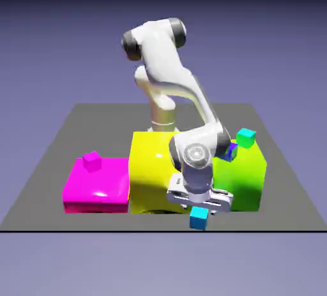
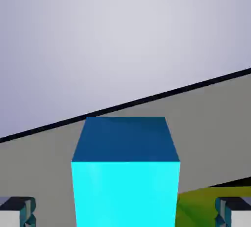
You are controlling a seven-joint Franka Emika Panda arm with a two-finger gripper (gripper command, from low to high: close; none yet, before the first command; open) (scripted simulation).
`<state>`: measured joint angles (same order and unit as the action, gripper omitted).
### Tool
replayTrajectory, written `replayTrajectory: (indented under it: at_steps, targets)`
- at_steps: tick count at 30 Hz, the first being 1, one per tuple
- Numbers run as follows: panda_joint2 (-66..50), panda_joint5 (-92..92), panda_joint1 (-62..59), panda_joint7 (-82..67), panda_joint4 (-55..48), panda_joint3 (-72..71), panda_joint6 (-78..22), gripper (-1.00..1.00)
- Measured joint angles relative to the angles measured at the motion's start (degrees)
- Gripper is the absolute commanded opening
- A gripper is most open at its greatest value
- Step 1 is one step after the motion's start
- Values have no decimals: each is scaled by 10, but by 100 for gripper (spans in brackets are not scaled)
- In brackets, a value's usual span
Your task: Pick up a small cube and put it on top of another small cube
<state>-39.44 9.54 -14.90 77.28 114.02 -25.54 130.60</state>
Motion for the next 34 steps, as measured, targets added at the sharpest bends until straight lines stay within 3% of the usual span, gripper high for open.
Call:
replayTrajectory:
  at_steps: [6, 24, 26, 30, 31, 34]
  targets:
    - [58, -11, -30, -25, -35, -35, -73, -100]
    - [414, -76, 349, -388, 12, 26, -377, -100]
    - [416, -80, 333, -387, 15, 29, -380, -100]
    - [413, -79, 339, -385, 98, 30, -294, -100]
    - [413, -79, 333, -385, 113, 30, -279, 100]
    - [413, -78, 342, -385, 92, 30, -300, 100]
